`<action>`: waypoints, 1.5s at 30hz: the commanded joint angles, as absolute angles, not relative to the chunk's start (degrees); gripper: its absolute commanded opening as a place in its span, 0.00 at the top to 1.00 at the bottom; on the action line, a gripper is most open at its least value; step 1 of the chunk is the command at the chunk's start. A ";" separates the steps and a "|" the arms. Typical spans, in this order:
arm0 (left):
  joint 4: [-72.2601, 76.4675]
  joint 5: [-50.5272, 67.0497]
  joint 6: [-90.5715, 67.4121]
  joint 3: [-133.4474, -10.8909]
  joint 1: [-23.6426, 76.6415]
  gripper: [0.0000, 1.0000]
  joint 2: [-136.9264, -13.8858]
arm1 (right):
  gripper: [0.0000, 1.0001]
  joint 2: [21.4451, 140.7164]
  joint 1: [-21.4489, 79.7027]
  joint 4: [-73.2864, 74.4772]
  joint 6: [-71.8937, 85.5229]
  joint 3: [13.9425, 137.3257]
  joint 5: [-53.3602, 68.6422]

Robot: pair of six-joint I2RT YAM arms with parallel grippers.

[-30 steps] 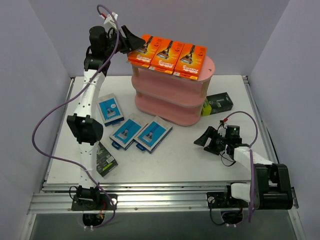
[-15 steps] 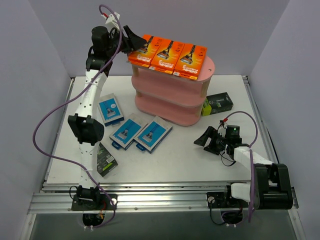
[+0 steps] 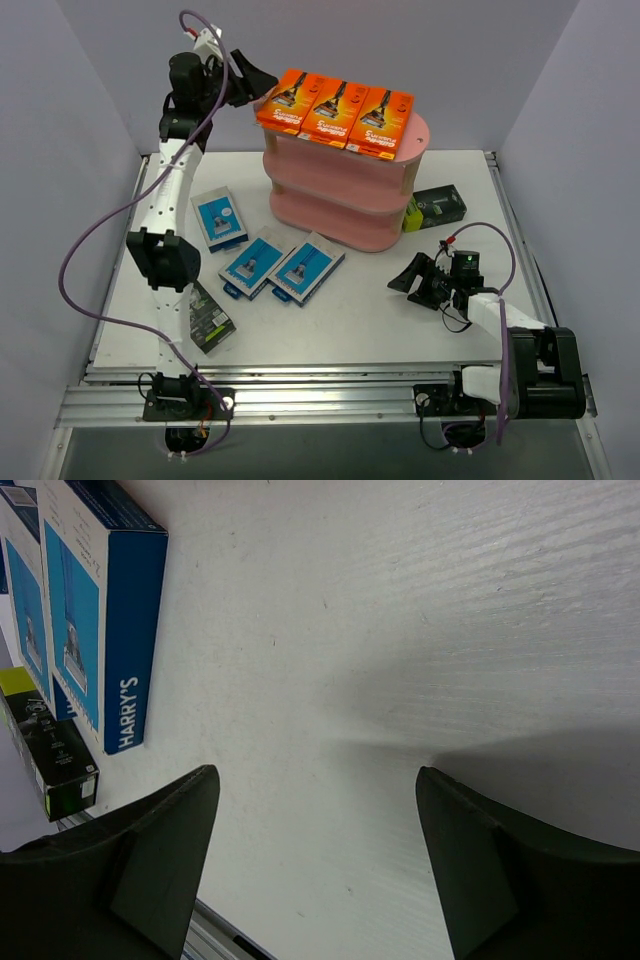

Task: Place and organize the shaving razors onto the shelf

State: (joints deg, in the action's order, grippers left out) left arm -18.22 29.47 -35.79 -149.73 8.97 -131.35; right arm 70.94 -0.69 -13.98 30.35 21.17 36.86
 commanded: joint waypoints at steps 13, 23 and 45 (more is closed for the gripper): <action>-6.52 29.96 -40.93 -123.95 -6.67 0.24 -107.24 | 0.24 66.98 -0.35 -13.45 29.97 21.71 36.83; -6.76 34.71 -37.27 -97.58 -11.25 0.22 -87.55 | 0.24 65.31 1.23 -12.48 29.53 22.15 36.48; 4.04 44.12 -44.20 -41.76 -11.25 0.78 -54.49 | 0.24 57.04 9.05 -7.03 34.98 26.28 30.15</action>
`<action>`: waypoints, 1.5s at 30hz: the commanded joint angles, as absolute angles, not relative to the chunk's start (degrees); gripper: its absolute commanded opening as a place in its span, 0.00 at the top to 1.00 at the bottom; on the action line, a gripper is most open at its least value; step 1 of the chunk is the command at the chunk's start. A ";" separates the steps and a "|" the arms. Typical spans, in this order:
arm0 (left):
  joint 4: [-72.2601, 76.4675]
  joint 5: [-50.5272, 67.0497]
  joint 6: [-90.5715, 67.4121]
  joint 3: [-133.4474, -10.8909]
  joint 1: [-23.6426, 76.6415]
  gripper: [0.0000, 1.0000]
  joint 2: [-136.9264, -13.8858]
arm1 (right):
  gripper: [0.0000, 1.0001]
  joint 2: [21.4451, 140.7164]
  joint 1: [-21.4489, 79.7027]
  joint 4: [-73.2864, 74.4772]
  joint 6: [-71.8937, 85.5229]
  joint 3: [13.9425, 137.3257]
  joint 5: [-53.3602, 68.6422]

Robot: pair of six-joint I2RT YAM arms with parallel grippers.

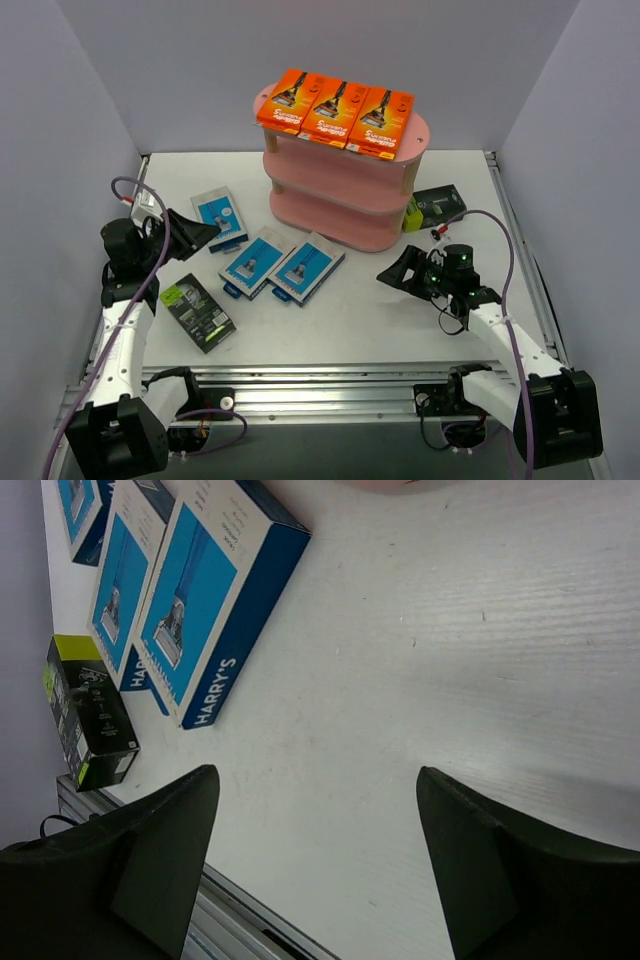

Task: Place and organize the shaving razors onto the shelf

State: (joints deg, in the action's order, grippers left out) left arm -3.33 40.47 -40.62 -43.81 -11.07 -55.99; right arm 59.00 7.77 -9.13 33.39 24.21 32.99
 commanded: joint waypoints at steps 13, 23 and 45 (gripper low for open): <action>4.57 39.99 -49.83 -34.55 -11.69 0.06 -49.66 | 0.24 49.05 14.33 -4.22 38.58 25.84 24.00; 3.46 45.71 -48.02 -31.72 -10.55 0.12 -46.68 | 0.24 47.11 14.68 -3.96 36.83 24.96 24.08; -8.28 6.43 -59.15 -19.95 27.40 0.16 -40.76 | 0.23 50.36 14.59 -11.34 36.91 20.31 24.96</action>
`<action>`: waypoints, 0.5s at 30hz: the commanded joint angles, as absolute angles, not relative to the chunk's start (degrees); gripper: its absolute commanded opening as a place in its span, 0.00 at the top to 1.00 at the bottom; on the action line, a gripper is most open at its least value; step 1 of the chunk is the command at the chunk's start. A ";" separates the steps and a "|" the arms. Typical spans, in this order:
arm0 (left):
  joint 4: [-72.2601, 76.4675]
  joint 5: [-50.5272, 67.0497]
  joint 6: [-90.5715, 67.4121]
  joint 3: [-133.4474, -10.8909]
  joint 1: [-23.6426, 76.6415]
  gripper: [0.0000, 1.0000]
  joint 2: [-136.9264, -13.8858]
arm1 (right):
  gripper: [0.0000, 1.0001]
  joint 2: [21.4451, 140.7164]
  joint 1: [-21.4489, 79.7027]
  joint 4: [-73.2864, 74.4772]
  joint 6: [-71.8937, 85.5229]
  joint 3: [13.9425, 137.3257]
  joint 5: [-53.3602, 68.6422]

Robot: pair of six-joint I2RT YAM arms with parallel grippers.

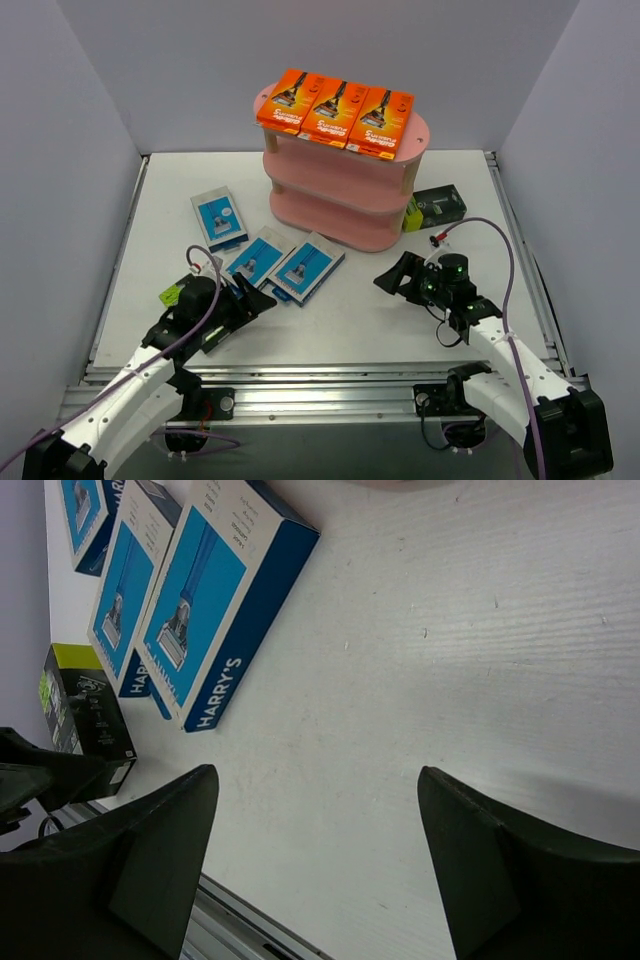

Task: Place and organize the shaving razors onto the shelf

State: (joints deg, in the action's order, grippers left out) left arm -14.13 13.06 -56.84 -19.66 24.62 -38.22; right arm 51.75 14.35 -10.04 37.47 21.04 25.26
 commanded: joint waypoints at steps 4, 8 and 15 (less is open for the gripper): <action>-3.70 2.21 -60.73 -18.81 30.67 0.18 -44.73 | 0.23 48.96 14.33 -11.95 37.97 18.11 24.61; 3.50 -1.04 -62.84 -15.91 31.99 0.20 -46.93 | 0.24 48.96 14.06 -12.48 38.14 17.23 24.43; 11.06 -4.83 -64.25 -14.33 33.57 0.23 -54.13 | 0.23 47.81 13.18 -12.66 37.97 16.35 23.91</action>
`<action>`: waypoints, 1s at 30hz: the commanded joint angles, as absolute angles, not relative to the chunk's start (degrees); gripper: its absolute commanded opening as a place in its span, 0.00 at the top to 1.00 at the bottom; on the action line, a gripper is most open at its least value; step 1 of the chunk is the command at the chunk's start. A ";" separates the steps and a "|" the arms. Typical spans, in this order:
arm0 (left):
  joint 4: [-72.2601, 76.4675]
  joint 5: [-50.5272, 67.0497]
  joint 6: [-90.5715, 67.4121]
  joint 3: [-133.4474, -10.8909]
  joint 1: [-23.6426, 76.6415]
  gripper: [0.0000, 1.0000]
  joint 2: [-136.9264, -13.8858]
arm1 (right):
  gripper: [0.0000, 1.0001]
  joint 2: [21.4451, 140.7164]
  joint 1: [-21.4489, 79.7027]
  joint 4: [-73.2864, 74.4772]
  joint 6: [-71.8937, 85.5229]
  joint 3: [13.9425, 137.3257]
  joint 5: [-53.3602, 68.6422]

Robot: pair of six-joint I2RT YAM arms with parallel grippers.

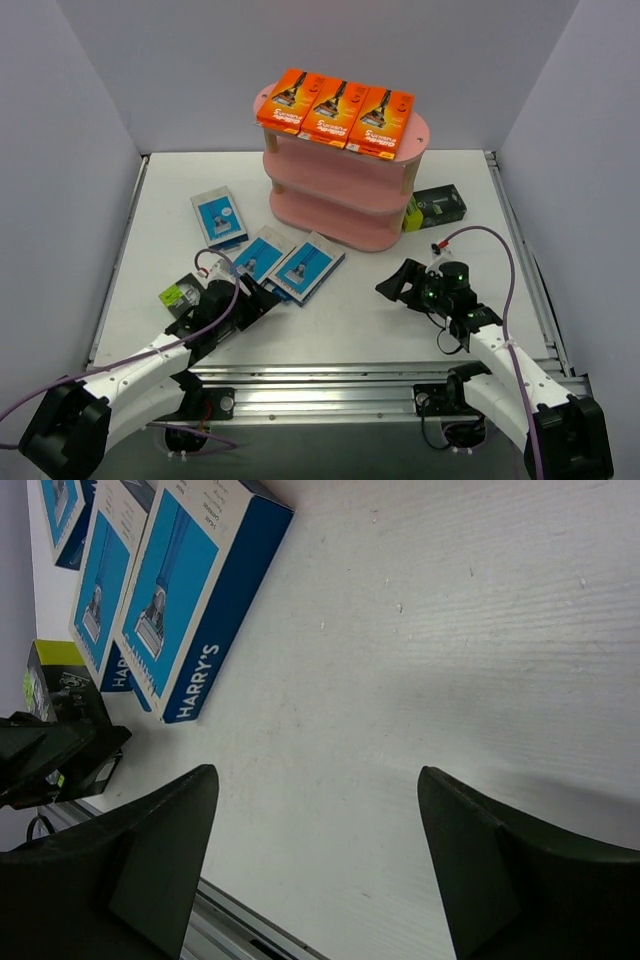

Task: Place and organize the shaving razors onto the shelf

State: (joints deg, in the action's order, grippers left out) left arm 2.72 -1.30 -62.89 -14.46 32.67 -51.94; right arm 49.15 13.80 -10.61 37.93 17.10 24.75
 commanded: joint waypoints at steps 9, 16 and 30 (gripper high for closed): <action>18.28 -8.87 -65.04 -14.50 35.42 0.30 -62.31 | 0.25 47.99 9.94 -11.87 36.57 16.17 25.84; 20.56 -10.63 -65.39 -13.80 35.33 0.47 -64.95 | 0.26 48.95 7.12 -12.65 36.30 15.73 28.12; 28.12 -10.98 -66.27 -14.06 35.42 0.49 -72.25 | 0.27 49.48 6.42 -13.01 36.12 15.47 28.83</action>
State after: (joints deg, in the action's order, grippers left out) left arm 23.75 -9.67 -65.82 -14.06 35.18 -71.83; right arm 49.28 6.85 -11.38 37.26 15.84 27.75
